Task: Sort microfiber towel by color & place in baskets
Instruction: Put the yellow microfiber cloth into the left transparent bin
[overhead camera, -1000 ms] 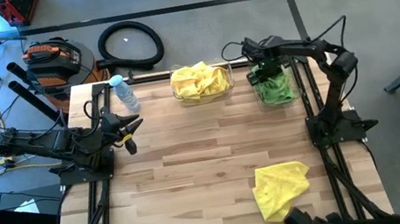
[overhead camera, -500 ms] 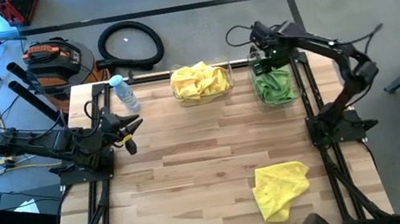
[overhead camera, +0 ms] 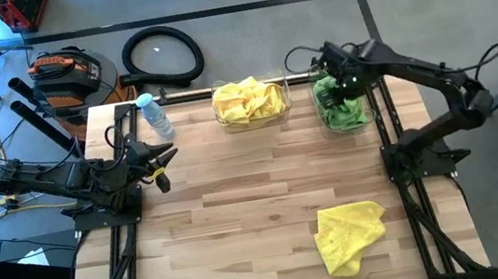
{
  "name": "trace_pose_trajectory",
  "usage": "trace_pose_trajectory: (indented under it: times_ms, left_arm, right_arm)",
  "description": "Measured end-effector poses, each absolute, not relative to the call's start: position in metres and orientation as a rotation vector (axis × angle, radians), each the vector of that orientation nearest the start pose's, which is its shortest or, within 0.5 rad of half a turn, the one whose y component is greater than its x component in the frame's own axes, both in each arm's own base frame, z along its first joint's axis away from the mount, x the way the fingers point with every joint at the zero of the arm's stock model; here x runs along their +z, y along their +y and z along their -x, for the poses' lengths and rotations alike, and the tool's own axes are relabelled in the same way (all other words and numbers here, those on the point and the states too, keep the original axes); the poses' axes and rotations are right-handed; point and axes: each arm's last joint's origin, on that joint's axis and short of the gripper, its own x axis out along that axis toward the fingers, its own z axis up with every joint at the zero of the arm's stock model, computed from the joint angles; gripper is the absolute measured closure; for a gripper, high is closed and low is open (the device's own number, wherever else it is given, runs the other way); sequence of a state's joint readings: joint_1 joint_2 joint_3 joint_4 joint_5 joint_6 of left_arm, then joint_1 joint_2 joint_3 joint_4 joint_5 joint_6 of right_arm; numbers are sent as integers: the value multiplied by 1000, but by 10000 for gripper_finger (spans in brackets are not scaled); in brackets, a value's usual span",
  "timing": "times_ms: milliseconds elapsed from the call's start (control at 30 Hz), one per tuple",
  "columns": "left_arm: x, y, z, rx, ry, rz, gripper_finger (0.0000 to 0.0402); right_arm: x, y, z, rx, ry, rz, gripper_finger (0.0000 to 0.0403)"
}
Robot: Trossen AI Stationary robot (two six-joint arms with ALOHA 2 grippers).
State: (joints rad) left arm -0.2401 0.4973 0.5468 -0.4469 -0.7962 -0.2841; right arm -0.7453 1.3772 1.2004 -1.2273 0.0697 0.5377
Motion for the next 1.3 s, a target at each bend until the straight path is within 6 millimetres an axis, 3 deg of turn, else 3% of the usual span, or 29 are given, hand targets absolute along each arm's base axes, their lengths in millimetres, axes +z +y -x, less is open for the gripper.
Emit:
trace_pose_trajectory:
  times_ms: [267, 533, 867, 1133, 1300]
  left_arm:
    - [267, -7, -113, 561, 303, -29, 326]
    - [267, -9, -114, 449, 332, -59, 326]
    - [266, -11, -115, 403, 340, -52, 326]
    - [265, -12, -115, 331, 358, -65, 326]
    - [265, -13, -115, 308, 359, -54, 326]
  right_arm:
    - [281, -112, -200, -1007, 1170, -928, 249]
    - [281, -33, -225, -1004, 1153, -1019, 249]
    - [277, 74, -220, -1065, 1054, -1122, 249]
    - [241, 147, -220, -1156, 1074, -1197, 249]
    - [212, 176, -229, -1151, 1198, -1212, 249]
